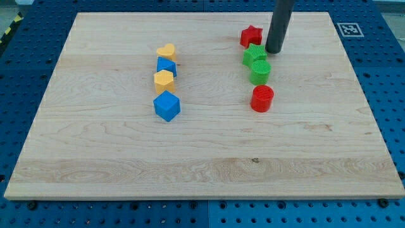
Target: Push the green star into the yellow heart
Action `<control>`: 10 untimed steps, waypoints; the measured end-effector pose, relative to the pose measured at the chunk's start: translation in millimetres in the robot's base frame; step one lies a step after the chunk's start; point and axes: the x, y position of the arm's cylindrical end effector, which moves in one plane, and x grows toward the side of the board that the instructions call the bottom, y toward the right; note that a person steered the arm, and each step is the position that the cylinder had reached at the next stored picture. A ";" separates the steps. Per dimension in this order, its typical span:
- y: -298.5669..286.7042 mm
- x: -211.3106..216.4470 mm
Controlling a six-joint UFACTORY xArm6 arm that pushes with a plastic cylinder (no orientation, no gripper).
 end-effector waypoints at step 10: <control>-181.6 53.8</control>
